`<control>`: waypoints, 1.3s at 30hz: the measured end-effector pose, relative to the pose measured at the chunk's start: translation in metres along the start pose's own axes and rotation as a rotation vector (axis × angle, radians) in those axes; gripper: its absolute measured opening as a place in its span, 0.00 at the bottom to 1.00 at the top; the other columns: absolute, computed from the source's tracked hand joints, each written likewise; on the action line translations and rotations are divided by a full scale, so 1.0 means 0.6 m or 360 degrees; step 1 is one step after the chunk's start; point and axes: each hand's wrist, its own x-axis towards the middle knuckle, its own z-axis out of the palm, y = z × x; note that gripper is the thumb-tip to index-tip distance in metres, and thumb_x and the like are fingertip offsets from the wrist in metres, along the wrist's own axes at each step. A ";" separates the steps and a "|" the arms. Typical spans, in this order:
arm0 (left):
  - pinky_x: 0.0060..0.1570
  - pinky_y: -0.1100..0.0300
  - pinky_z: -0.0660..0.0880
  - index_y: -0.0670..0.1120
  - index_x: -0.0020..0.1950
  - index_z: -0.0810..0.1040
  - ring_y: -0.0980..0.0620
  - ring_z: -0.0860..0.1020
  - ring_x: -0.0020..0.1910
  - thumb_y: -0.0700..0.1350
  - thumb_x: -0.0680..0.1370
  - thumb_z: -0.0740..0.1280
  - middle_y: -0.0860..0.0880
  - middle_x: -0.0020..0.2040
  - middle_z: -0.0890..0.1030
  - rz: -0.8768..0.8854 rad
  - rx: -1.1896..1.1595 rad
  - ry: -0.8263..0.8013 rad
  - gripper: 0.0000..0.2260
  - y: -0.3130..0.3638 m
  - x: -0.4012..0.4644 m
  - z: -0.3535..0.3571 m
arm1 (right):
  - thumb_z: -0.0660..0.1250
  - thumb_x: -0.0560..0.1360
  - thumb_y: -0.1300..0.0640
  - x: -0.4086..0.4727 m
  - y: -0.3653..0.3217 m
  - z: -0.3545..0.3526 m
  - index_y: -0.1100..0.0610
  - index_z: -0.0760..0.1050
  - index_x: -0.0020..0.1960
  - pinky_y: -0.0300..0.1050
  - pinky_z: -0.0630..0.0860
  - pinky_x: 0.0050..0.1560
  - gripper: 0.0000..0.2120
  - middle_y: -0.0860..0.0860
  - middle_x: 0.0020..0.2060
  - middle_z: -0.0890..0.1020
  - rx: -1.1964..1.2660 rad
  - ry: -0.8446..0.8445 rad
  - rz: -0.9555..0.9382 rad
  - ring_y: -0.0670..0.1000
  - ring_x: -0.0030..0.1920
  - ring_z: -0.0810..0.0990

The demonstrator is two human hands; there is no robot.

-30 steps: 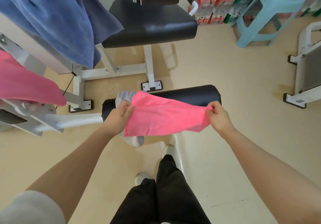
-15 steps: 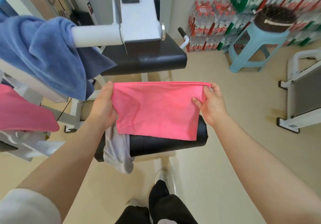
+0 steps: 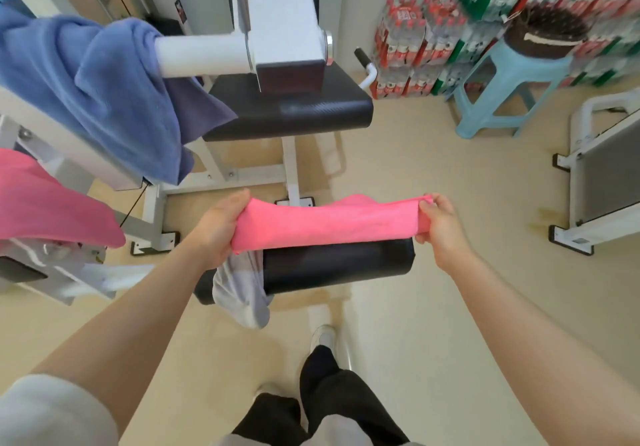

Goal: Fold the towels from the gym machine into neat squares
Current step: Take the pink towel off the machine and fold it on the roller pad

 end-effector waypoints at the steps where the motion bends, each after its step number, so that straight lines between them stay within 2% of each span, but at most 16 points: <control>1: 0.40 0.57 0.74 0.43 0.51 0.76 0.51 0.78 0.40 0.52 0.80 0.58 0.46 0.42 0.79 -0.0070 0.0040 -0.0048 0.14 -0.016 -0.005 0.002 | 0.57 0.77 0.61 -0.006 0.022 -0.002 0.52 0.65 0.39 0.39 0.62 0.28 0.09 0.49 0.35 0.71 -0.0165 0.0028 0.0040 0.48 0.31 0.70; 4: 0.38 0.56 0.75 0.42 0.50 0.73 0.50 0.76 0.39 0.53 0.74 0.65 0.45 0.42 0.76 -0.0323 0.0098 -0.0162 0.14 -0.062 -0.011 0.014 | 0.56 0.76 0.61 -0.023 0.078 -0.009 0.55 0.68 0.43 0.44 0.64 0.35 0.05 0.51 0.39 0.73 -0.0648 0.0034 0.0018 0.53 0.42 0.69; 7: 0.40 0.53 0.75 0.44 0.50 0.72 0.45 0.77 0.43 0.50 0.79 0.61 0.43 0.43 0.77 -0.0559 0.0205 -0.0244 0.09 -0.088 -0.013 0.031 | 0.54 0.76 0.60 -0.029 0.107 -0.013 0.57 0.69 0.48 0.49 0.68 0.42 0.05 0.53 0.43 0.75 -0.1065 -0.0043 0.0045 0.56 0.44 0.73; 9: 0.34 0.55 0.74 0.42 0.50 0.72 0.43 0.77 0.41 0.51 0.79 0.60 0.41 0.41 0.77 -0.0595 0.0272 -0.0249 0.12 -0.090 -0.004 0.030 | 0.54 0.76 0.59 -0.022 0.113 -0.013 0.55 0.67 0.47 0.48 0.67 0.41 0.04 0.51 0.38 0.74 -0.1215 -0.0076 0.0035 0.56 0.41 0.72; 10: 0.33 0.56 0.75 0.42 0.48 0.72 0.43 0.77 0.41 0.51 0.79 0.60 0.41 0.40 0.77 -0.0588 0.0242 -0.0248 0.12 -0.088 0.003 0.027 | 0.55 0.76 0.60 -0.015 0.114 -0.011 0.55 0.66 0.45 0.47 0.66 0.40 0.03 0.50 0.35 0.73 -0.1181 -0.0094 -0.0004 0.56 0.40 0.71; 13: 0.49 0.54 0.76 0.42 0.49 0.76 0.47 0.77 0.47 0.47 0.80 0.59 0.42 0.45 0.79 -0.0353 0.0147 -0.0278 0.10 -0.081 0.038 0.012 | 0.57 0.75 0.61 0.011 0.101 0.000 0.51 0.64 0.38 0.46 0.62 0.37 0.09 0.47 0.32 0.70 -0.0857 -0.0165 -0.0137 0.52 0.37 0.67; 16: 0.43 0.63 0.79 0.40 0.53 0.77 0.52 0.79 0.43 0.45 0.81 0.58 0.44 0.46 0.80 -0.0223 0.0033 -0.0319 0.12 -0.071 0.072 -0.005 | 0.56 0.68 0.57 0.046 0.076 0.018 0.51 0.64 0.35 0.44 0.61 0.35 0.04 0.46 0.31 0.68 -0.0613 -0.0148 -0.0185 0.48 0.34 0.65; 18: 0.39 0.62 0.76 0.40 0.50 0.77 0.52 0.76 0.40 0.45 0.81 0.58 0.45 0.43 0.78 -0.0139 0.0026 -0.0146 0.11 -0.064 0.095 -0.009 | 0.55 0.66 0.58 0.075 0.065 0.032 0.51 0.64 0.34 0.43 0.60 0.35 0.03 0.46 0.31 0.67 -0.0449 -0.0050 -0.0148 0.47 0.34 0.64; 20: 0.39 0.60 0.71 0.44 0.43 0.76 0.53 0.73 0.39 0.47 0.80 0.59 0.48 0.40 0.75 -0.0123 0.0062 0.0283 0.10 -0.064 0.119 -0.006 | 0.55 0.71 0.59 0.102 0.060 0.049 0.51 0.65 0.37 0.42 0.61 0.36 0.06 0.45 0.33 0.67 -0.0364 0.0038 -0.0129 0.46 0.35 0.64; 22: 0.40 0.60 0.71 0.46 0.42 0.74 0.53 0.73 0.38 0.50 0.80 0.60 0.49 0.39 0.75 -0.0237 -0.0049 0.0571 0.10 -0.073 0.136 -0.006 | 0.56 0.78 0.58 0.126 0.066 0.069 0.54 0.70 0.47 0.42 0.64 0.41 0.05 0.46 0.39 0.71 -0.0488 0.0020 -0.0056 0.48 0.41 0.69; 24: 0.39 0.58 0.73 0.45 0.47 0.75 0.51 0.75 0.39 0.53 0.79 0.60 0.48 0.41 0.76 -0.0405 -0.0169 0.0454 0.12 -0.090 0.143 -0.007 | 0.55 0.80 0.52 0.142 0.079 0.080 0.58 0.70 0.57 0.43 0.66 0.47 0.12 0.50 0.47 0.73 -0.0801 -0.0064 0.0108 0.51 0.47 0.71; 27: 0.44 0.55 0.76 0.43 0.56 0.76 0.47 0.79 0.45 0.55 0.78 0.60 0.45 0.47 0.81 -0.0567 -0.0027 0.0261 0.17 -0.106 0.129 -0.018 | 0.54 0.80 0.51 0.138 0.099 0.072 0.63 0.73 0.46 0.44 0.65 0.45 0.17 0.54 0.44 0.74 -0.1086 -0.0137 0.0201 0.54 0.45 0.70; 30: 0.46 0.56 0.78 0.40 0.53 0.77 0.48 0.80 0.46 0.49 0.75 0.67 0.43 0.49 0.80 -0.0575 0.0049 0.0231 0.14 -0.121 0.108 -0.027 | 0.58 0.78 0.54 0.117 0.119 0.053 0.62 0.74 0.42 0.44 0.64 0.41 0.14 0.52 0.38 0.75 -0.1089 -0.0110 0.0203 0.55 0.42 0.71; 32: 0.43 0.59 0.75 0.38 0.49 0.76 0.49 0.77 0.41 0.47 0.75 0.68 0.43 0.45 0.78 -0.0548 0.0413 0.0152 0.12 -0.132 0.095 -0.019 | 0.58 0.78 0.55 0.105 0.131 0.049 0.61 0.70 0.39 0.45 0.63 0.34 0.12 0.51 0.33 0.72 -0.1116 -0.0135 0.0178 0.54 0.38 0.69; 35: 0.40 0.59 0.69 0.35 0.54 0.73 0.48 0.72 0.42 0.48 0.78 0.64 0.42 0.43 0.73 -0.0387 0.0884 0.0138 0.15 -0.149 0.088 -0.002 | 0.56 0.79 0.57 0.099 0.138 0.047 0.60 0.66 0.41 0.43 0.62 0.33 0.10 0.49 0.31 0.69 -0.1089 -0.0194 0.0116 0.53 0.36 0.67; 39: 0.52 0.50 0.72 0.41 0.56 0.72 0.46 0.74 0.46 0.46 0.79 0.61 0.43 0.46 0.75 -0.0358 0.0814 0.0028 0.10 -0.160 0.077 -0.014 | 0.54 0.79 0.62 0.087 0.147 0.018 0.60 0.63 0.43 0.48 0.61 0.34 0.05 0.54 0.32 0.71 -0.1299 -0.0270 0.0055 0.56 0.35 0.69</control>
